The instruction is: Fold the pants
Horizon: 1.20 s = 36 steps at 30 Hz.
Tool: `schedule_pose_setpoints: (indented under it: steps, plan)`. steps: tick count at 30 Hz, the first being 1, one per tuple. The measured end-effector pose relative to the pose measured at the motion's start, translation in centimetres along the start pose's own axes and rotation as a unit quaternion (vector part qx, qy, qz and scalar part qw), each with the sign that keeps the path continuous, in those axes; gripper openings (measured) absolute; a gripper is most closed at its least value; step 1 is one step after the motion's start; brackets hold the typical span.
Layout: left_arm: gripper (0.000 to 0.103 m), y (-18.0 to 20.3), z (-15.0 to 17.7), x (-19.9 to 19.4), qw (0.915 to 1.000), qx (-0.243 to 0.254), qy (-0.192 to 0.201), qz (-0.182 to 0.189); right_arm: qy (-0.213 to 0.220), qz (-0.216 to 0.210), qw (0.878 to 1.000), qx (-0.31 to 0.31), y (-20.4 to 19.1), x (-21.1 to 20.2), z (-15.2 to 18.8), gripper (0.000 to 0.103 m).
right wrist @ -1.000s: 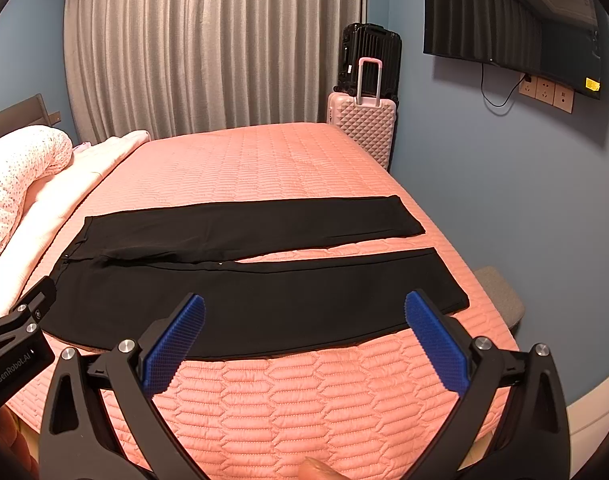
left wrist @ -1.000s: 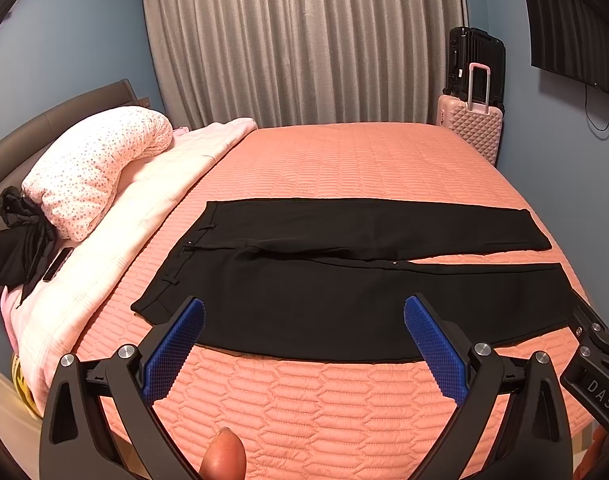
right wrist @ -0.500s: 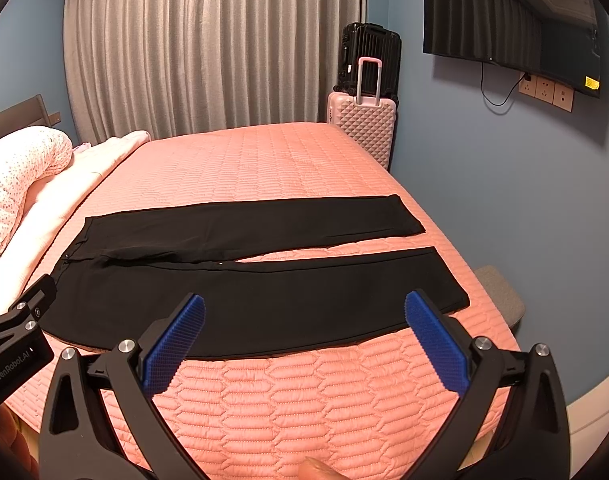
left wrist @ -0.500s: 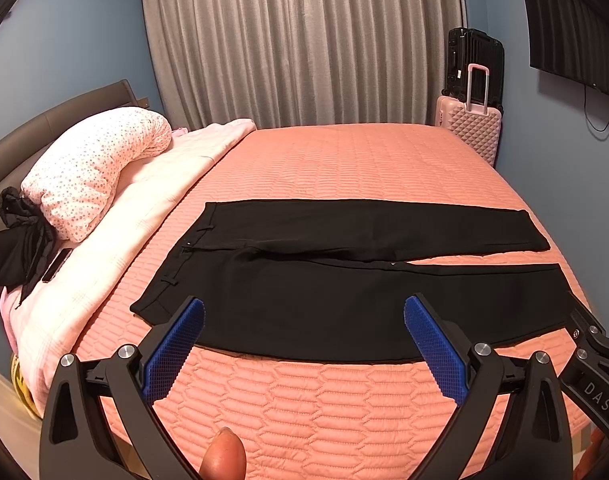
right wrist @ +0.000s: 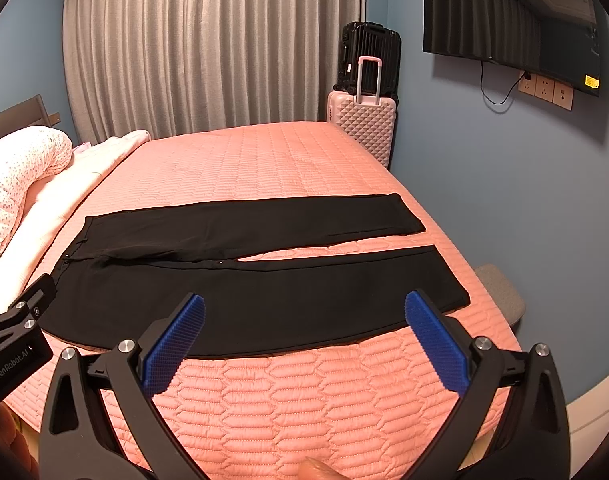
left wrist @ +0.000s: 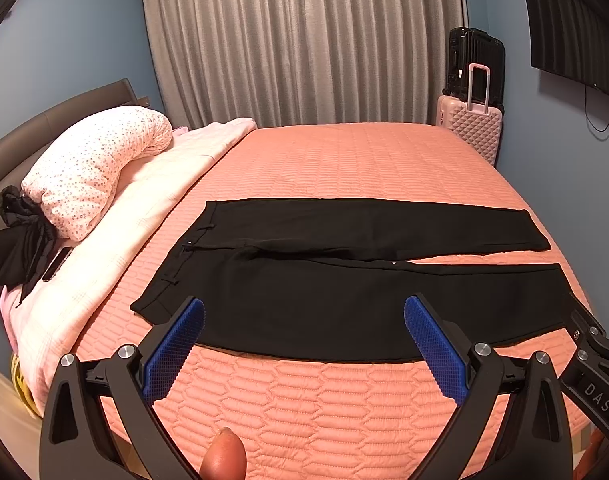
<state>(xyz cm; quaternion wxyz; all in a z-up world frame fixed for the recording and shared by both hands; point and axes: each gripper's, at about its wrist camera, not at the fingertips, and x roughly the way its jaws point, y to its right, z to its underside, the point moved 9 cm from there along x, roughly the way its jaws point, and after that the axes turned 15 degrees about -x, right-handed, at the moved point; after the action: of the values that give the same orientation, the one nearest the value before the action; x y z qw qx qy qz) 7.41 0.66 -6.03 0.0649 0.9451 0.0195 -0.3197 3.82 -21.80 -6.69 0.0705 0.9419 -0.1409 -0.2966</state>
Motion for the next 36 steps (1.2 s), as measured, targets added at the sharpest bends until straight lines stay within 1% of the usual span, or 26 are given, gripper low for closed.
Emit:
schedule_pose_setpoints:
  steps: [16, 36]
  plan:
    - [0.098, -0.02, 0.01, 0.23, 1.0000, -0.001, -0.002, 0.003, 0.000, -0.001, 1.000, -0.002, -0.21, 0.07, 0.09, 0.098]
    - [0.098, -0.26, 0.02, 0.45, 0.9999, -0.005, -0.015, 0.004, -0.001, -0.002, 1.000, -0.005, -0.33, 0.33, -0.12, 0.098]
